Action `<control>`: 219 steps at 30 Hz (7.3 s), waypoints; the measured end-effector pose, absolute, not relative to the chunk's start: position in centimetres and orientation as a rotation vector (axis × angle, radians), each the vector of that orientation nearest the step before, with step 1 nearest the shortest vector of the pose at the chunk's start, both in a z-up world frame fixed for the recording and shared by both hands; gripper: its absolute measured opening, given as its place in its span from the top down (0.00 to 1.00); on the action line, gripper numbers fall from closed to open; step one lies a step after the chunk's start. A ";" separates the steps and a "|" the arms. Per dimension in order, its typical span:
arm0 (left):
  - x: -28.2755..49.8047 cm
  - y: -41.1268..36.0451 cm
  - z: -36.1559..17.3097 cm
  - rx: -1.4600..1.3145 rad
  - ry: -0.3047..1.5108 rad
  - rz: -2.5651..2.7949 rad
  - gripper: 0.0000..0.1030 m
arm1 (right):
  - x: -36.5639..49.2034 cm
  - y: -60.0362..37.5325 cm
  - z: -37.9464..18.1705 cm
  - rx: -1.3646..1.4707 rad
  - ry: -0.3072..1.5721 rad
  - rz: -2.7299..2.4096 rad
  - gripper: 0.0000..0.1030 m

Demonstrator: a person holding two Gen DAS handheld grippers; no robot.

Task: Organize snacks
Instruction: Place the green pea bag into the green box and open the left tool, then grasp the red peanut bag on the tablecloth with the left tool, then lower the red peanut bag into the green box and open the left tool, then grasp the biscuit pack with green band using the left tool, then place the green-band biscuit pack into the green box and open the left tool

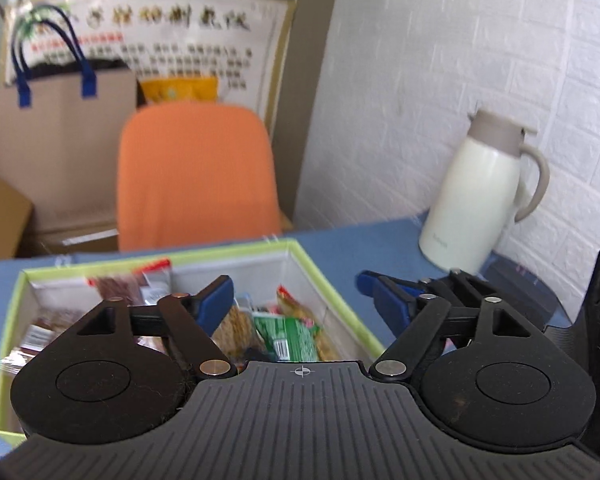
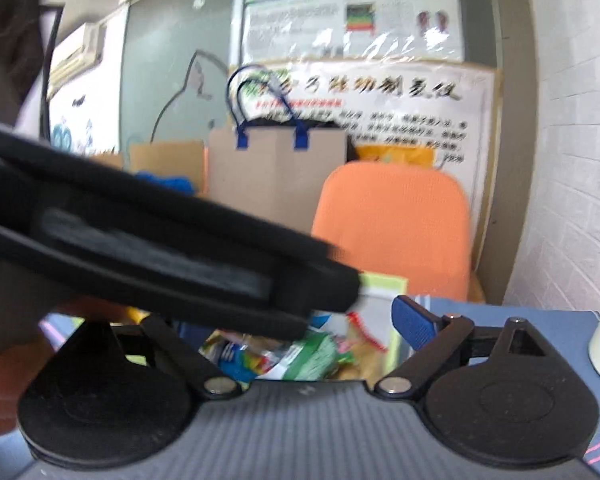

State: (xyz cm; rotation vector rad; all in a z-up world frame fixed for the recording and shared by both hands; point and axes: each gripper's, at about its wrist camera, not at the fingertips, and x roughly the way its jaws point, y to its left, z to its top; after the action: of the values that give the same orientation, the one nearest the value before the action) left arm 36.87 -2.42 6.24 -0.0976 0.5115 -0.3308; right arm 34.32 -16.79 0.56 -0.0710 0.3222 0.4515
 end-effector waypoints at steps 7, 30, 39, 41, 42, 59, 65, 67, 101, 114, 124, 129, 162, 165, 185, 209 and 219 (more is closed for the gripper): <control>34.0 -2.1 8.0 -0.083 0.485 -0.292 0.34 | 34.3 -18.7 1.0 0.004 0.299 0.405 0.10; 30.3 -0.3 -1.8 -0.300 0.820 -0.342 0.31 | 27.4 -15.1 -6.6 -0.220 0.656 0.574 0.10; 32.7 -1.5 -3.9 -0.301 0.899 -0.385 0.36 | 27.8 -14.1 -6.9 -0.226 0.683 0.550 0.10; 32.7 -1.4 -4.1 -0.298 0.893 -0.395 0.37 | 27.9 -13.7 -6.9 -0.221 0.684 0.537 0.10; 32.8 -1.4 -4.1 -0.300 0.892 -0.398 0.37 | 27.9 -13.6 -7.0 -0.218 0.685 0.531 0.10; 21.4 2.6 -3.1 -0.324 0.891 -0.397 0.53 | 17.3 -9.0 -5.7 -0.196 0.671 0.544 0.11; 20.5 3.3 -2.2 -0.333 0.826 -0.342 0.40 | 17.1 -10.2 -5.6 -0.134 0.660 0.485 0.11; 21.0 2.7 -2.5 -0.313 0.842 -0.348 0.41 | 17.2 -10.4 -6.0 -0.145 0.665 0.485 0.11; 38.0 1.1 8.2 -0.350 0.567 -0.383 0.77 | 37.7 -10.2 3.2 -0.250 0.327 0.467 0.20; 43.9 0.2 2.3 -0.245 0.650 -0.293 0.49 | 45.6 -9.1 -1.3 -0.330 0.487 0.525 0.10; 39.3 2.0 6.5 -0.261 0.515 -0.306 0.34 | 44.3 -10.7 3.1 -0.317 0.372 0.528 0.10; 36.2 4.0 8.4 -0.266 0.469 -0.281 0.31 | 42.6 -10.4 4.9 -0.328 0.287 0.523 0.10; 29.9 13.0 -4.2 -0.262 0.871 -0.304 0.59 | 27.1 -1.7 -5.0 -0.341 0.703 0.821 0.09; 28.2 10.8 -4.0 -0.229 0.865 -0.373 0.53 | 23.2 -3.6 -4.9 -0.314 0.689 0.790 0.09; 20.4 6.4 -2.4 -0.320 0.831 -0.308 0.34 | 15.2 -10.3 -5.3 -0.031 0.654 0.526 0.10; 20.2 4.5 -4.0 -0.273 0.846 -0.365 0.58 | 16.4 -7.7 -6.0 -0.218 0.661 0.574 0.14; 19.6 6.1 -3.0 -0.394 0.812 -0.371 0.89 | 15.4 -8.8 -3.4 -0.175 0.588 0.509 0.36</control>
State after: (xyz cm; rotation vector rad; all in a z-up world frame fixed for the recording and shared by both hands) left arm 19.64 6.13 -3.03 -0.3940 0.8120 -0.3707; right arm 15.44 -8.85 -3.38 -0.1750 0.5880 0.5090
